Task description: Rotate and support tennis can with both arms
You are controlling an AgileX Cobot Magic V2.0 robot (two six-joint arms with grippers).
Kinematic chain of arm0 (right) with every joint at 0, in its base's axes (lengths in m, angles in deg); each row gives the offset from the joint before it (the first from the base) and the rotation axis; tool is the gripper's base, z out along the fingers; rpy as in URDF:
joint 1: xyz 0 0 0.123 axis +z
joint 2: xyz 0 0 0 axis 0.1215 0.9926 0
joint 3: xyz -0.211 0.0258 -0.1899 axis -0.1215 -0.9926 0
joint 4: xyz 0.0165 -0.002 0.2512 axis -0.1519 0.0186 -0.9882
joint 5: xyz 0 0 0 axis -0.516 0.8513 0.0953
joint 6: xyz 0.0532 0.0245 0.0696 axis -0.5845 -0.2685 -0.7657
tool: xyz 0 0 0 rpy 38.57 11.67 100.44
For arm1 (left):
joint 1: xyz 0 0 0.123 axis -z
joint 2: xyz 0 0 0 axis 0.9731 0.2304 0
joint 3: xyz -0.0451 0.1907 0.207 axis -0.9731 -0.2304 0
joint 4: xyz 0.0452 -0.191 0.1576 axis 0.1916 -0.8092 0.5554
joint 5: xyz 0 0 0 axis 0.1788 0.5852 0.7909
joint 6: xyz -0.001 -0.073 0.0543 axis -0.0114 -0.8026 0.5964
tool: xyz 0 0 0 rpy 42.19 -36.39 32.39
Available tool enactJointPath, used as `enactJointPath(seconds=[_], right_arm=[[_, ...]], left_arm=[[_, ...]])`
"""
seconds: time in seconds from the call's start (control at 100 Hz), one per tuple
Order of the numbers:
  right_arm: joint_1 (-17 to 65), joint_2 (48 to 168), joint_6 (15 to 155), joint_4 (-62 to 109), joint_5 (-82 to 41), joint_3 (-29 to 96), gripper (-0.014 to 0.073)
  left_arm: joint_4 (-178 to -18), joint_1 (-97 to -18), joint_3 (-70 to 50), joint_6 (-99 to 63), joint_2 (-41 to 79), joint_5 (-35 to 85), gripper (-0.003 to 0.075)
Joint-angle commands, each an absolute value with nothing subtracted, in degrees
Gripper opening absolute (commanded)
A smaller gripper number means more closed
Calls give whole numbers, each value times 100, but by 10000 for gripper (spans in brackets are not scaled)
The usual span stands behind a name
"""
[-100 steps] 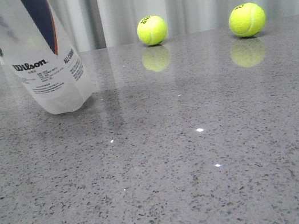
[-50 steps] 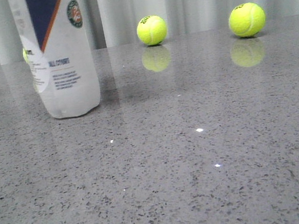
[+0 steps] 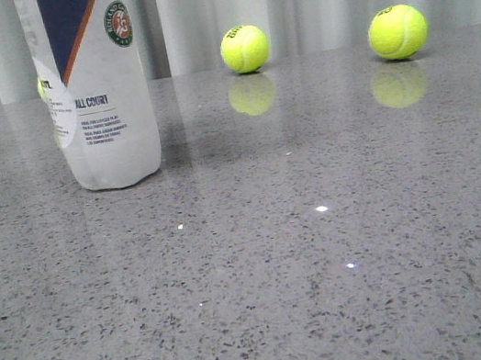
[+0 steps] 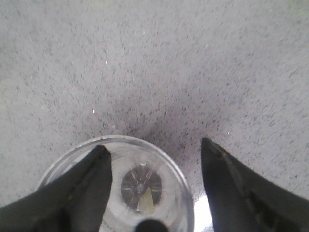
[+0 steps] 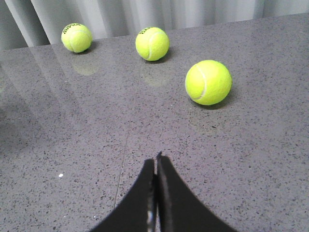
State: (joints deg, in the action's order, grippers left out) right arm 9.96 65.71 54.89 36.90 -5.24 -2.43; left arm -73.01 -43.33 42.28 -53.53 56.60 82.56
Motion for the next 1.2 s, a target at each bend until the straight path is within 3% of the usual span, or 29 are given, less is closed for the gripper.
enactJointPath(seconds=[0.0,0.19,0.47,0.63,0.98,1.19], right_arm=[[963,6615,5555,3678,-948,-99,-66],[963,6615,5555,3678,-948,-99,-66],[963,6615,5555,3678,-948,-99,-66],[963,6615,5555,3678,-948,-99,-66],[963,6615,5555,3678,-948,-99,-66],[963,6615,5555,3678,-948,-99,-66]], left_arm=[[-7369,-4286,4425,-5410,5128,7688,395],[-7201,-4286,3828,-5686,4355,6739,307],[-6693,-4544,1848,-6193,2766,5561,-22],[-6993,-5197,754,-6296,1867,5007,-21],[-7741,-7231,-1046,-5799,341,4991,-21],[-7693,-7648,-2199,-5789,-574,4313,-21]])
